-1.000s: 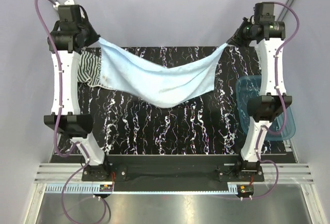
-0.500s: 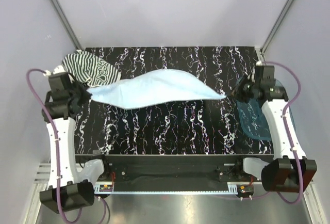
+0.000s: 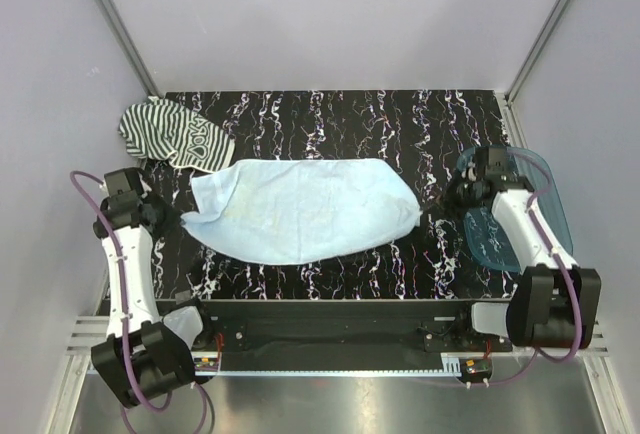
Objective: Roll the towels
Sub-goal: Flatten the towel
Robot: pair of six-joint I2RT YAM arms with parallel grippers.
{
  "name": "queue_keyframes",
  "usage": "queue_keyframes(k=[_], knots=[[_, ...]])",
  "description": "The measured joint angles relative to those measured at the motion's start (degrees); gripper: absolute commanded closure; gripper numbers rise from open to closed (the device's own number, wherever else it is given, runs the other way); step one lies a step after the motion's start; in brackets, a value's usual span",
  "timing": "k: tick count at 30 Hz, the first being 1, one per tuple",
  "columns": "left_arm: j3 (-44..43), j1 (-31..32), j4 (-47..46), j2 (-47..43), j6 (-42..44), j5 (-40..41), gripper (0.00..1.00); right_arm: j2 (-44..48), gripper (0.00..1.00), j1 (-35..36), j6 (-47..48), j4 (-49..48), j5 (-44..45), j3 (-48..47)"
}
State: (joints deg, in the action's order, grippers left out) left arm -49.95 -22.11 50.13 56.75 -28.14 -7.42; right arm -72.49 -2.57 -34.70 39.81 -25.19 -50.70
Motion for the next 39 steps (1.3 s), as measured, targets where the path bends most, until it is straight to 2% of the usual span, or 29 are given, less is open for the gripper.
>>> queue_keyframes(k=[4, 7, 11, 14, 16, 17, 19, 22, 27, 30, 33, 36, 39], knots=[[-8.8, 0.1, -0.5, 2.8, -1.1, -2.8, 1.00, -10.6, 1.00, 0.0, 1.1, 2.6, 0.0, -18.9], [-22.1, 0.7, -0.7, 10.4, -2.1, -5.1, 1.00, -22.7, 1.00, 0.0, 2.5, 6.1, 0.3, -41.1], [-44.7, 2.9, 0.1, 25.6, -2.7, -7.5, 1.00, -39.5, 1.00, -0.3, 3.8, 12.9, 0.9, -71.9], [-64.6, 4.8, 1.3, 39.0, -3.0, -9.2, 1.00, -54.2, 1.00, -1.5, 3.7, 18.8, 0.2, -98.8], [-76.7, 5.7, 2.7, 46.9, -3.1, -10.4, 1.00, -60.5, 1.00, -3.3, 2.3, 19.0, -1.9, -108.6], [-82.8, 5.9, 3.2, 50.7, -3.4, -11.2, 1.00, -61.0, 1.00, -4.3, 1.3, 18.5, -3.2, -108.5], [-87.6, 6.0, 2.3, 54.2, -3.8, -13.2, 1.00, -60.0, 1.00, -6.4, -0.3, 15.6, -6.2, -103.2], [-83.9, 5.9, 1.6, 53.2, -3.9, -15.0, 1.00, -57.4, 1.00, -8.6, -0.6, 12.6, -7.4, -94.4], [-57.9, 5.5, -2.4, 39.6, -2.4, -15.5, 1.00, -48.5, 1.00, -8.6, 2.1, 11.5, -7.5, -77.7], [-38.1, 3.5, -4.9, 27.4, -1.0, -15.7, 1.00, -36.9, 1.00, -8.0, 3.9, 7.4, -7.5, -59.9], [-22.3, 0.7, -5.9, 15.9, -0.3, -14.9, 1.00, -25.7, 1.00, -7.7, 4.0, 4.9, -7.1, -43.6], [-11.0, -0.6, -6.8, 7.3, -0.2, -12.9, 1.00, -15.9, 1.00, -7.7, 2.9, 1.0, -6.4, -27.9], [-2.3, -2.0, -7.3, 3.9, -0.6, -11.9, 1.00, -10.2, 1.00, -7.6, 1.4, -3.2, -5.5, -12.9]])
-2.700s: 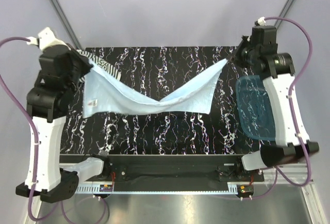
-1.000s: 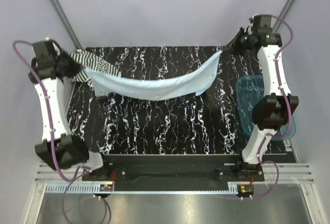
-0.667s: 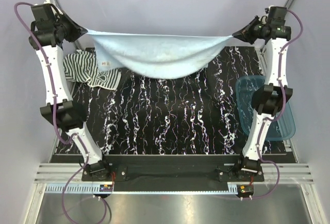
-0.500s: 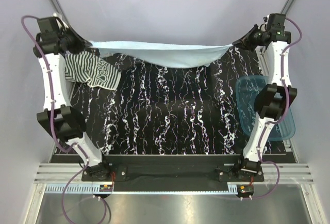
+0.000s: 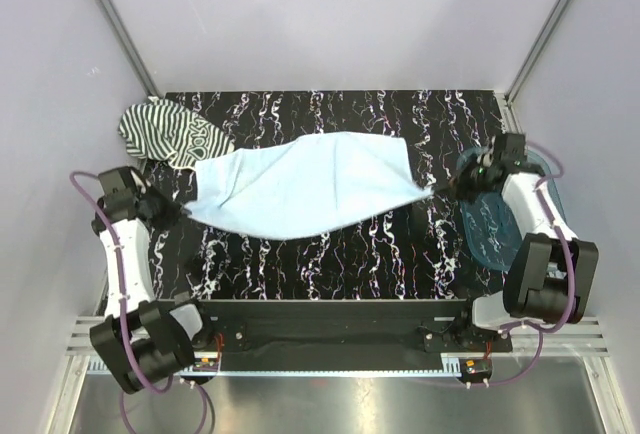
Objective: Roll the towels
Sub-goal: Flatten the towel
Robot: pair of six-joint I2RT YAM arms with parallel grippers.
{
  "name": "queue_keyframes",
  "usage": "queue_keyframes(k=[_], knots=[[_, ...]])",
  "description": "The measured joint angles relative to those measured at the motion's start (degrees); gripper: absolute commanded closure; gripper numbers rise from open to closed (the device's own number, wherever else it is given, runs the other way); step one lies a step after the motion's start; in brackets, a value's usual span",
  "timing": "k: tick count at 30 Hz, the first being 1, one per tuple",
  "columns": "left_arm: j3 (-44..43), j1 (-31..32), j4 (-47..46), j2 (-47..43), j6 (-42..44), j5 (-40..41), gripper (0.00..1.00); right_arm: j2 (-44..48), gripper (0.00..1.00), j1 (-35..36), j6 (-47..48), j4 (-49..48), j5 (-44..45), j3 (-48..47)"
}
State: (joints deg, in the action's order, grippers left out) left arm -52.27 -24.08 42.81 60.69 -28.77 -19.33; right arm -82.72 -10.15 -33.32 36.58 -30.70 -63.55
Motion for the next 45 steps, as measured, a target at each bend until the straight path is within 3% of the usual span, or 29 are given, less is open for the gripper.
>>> queue_keyframes(k=[5, 11, 32, 45], knots=[[9.0, -5.8, -0.5, 4.5, -0.5, -1.0, 1.00, 0.0, 1.00, 0.0, -1.8, -2.7, 2.1, 15.3], [10.4, -7.9, 0.1, 4.2, -1.3, -2.0, 0.99, 4.0, 1.00, 0.1, -5.6, -5.7, 2.8, 23.6], [10.4, -7.9, 0.1, 5.3, -1.7, -2.7, 0.96, 20.5, 1.00, -2.1, -7.1, 4.5, 24.8, 20.9], [10.4, -7.6, -1.2, 9.6, -1.7, -2.9, 0.96, 19.7, 1.00, -3.2, -7.1, 4.6, 26.7, 21.4]])
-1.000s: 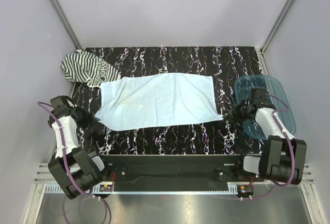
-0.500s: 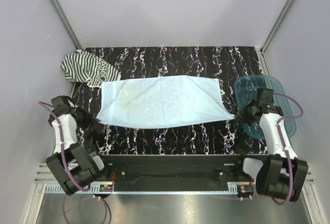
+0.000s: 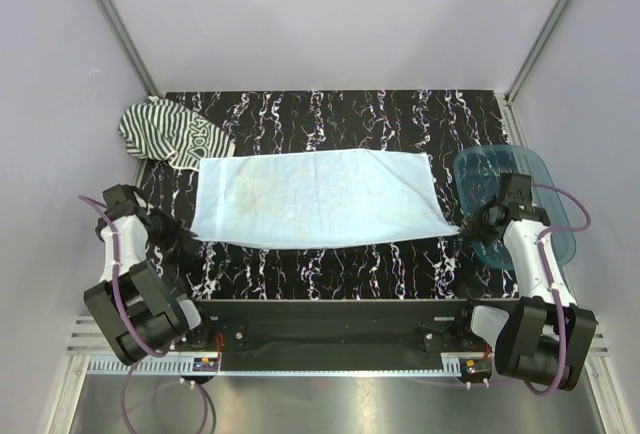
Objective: Roll the towels
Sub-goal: Flatten the towel, then fold the towel
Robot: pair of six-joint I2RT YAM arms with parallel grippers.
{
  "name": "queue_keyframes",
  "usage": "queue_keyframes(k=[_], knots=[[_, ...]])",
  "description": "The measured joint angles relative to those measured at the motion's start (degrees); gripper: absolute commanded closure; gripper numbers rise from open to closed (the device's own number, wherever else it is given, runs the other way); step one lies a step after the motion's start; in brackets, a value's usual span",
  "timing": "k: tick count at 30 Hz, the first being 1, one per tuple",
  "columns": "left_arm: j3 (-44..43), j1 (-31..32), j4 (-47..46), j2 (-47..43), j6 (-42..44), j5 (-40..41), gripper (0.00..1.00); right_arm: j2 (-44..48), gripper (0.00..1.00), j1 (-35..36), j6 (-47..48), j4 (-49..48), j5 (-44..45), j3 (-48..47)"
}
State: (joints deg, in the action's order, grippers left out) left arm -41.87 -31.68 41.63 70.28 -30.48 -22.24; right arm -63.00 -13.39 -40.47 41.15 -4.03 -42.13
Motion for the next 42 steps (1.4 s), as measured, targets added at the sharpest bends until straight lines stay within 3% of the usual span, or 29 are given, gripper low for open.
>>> queue_keyframes(k=[14, 23, 30, 42], knots=[[0.0, 0.4, 0.2, -7.0, 0.0, -0.3, 1.00, 1.8, 1.00, 0.2, 2.4, -3.9, -13.1, 2.5], [-5.7, 1.0, 0.0, -5.6, -0.1, -0.2, 1.00, -15.7, 1.00, 1.5, 6.6, -4.9, -18.2, -12.6], [-17.0, 3.4, 0.2, 0.6, -1.5, 0.9, 1.00, -28.1, 1.00, 2.4, 7.8, -3.3, -18.0, -25.8], [-36.2, 10.4, -0.4, 22.9, -2.6, 4.3, 1.00, -45.7, 1.00, 4.9, 8.8, 0.3, -17.6, -46.4]])
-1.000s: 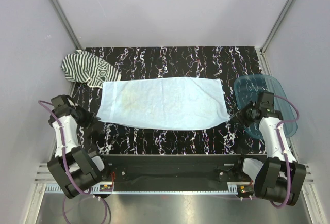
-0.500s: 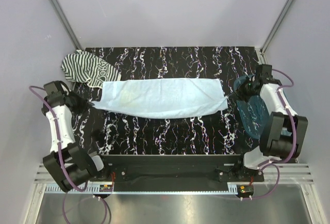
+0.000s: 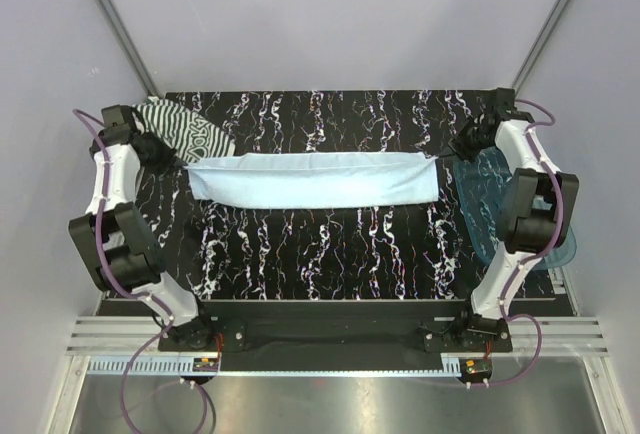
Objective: Roll the towels
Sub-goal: Fold the towel
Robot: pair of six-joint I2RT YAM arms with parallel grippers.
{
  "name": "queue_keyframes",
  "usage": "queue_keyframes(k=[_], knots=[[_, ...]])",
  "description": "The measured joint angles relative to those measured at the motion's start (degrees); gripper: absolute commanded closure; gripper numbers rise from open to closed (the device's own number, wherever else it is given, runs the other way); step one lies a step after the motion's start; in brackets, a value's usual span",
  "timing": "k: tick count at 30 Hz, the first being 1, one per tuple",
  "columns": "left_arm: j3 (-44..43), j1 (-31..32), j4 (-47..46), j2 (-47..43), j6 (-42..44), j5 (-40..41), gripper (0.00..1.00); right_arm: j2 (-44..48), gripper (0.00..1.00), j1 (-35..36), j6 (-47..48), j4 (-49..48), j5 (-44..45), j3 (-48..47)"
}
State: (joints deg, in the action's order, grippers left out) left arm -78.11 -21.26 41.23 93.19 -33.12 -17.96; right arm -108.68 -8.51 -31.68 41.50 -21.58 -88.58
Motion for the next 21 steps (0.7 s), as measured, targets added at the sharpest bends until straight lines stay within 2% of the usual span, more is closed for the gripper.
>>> queue_keyframes(k=[7, 21], knots=[[-5.6, 2.6, 0.8, 6.7, -0.6, 2.3, 1.00, -7.4, 1.00, 0.2, 0.0, 1.9, 0.1, -6.9], [-15.0, 3.8, 2.9, 16.2, -1.0, 5.4, 1.00, -17.4, 1.00, 0.3, 0.0, 4.9, 1.2, -17.7]])
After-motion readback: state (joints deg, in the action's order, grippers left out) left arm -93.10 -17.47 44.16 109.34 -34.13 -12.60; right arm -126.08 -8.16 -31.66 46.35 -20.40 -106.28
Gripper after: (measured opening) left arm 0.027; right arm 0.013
